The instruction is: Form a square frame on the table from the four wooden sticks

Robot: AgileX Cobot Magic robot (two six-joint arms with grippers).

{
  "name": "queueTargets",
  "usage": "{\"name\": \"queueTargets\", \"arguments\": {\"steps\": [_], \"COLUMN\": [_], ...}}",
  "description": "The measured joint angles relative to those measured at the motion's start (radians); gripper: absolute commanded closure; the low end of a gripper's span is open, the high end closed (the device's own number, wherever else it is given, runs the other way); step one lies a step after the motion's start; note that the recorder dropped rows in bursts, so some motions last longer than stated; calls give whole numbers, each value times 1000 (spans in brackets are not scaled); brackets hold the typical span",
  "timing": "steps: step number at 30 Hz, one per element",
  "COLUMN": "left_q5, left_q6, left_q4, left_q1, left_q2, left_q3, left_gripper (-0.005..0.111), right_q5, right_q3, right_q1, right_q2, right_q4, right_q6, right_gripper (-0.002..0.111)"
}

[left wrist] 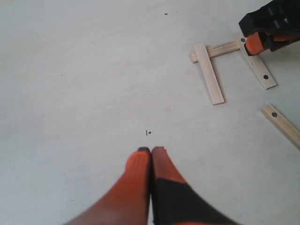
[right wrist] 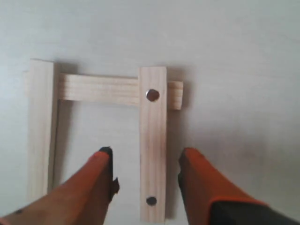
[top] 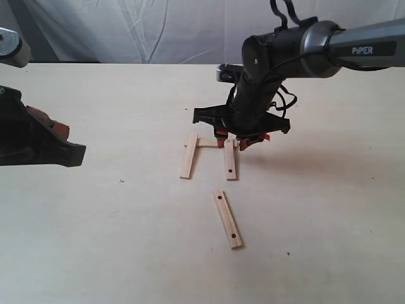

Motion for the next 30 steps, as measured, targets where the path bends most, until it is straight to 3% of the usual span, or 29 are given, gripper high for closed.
{"name": "queueTargets", "arguments": {"steps": [8,15,30], "left_q5": [-2,-2,-2], "left_q6": [0,0,0], "left_q4": [-2,-11,-11], "left_q1": [0,0,0], "left_q2": [0,0,0], "left_q3": [0,0,0], "left_gripper": [107,107,107], "right_q5": [-3,-18,-17], "right_q3": [193,249,281], "right_q1": [126,211,221], "right_q2": [-164,-175,-111], "right_q4": [-67,-68,-70], "right_q6": [-50,-54,-54], "right_gripper": [63,63,63]}}
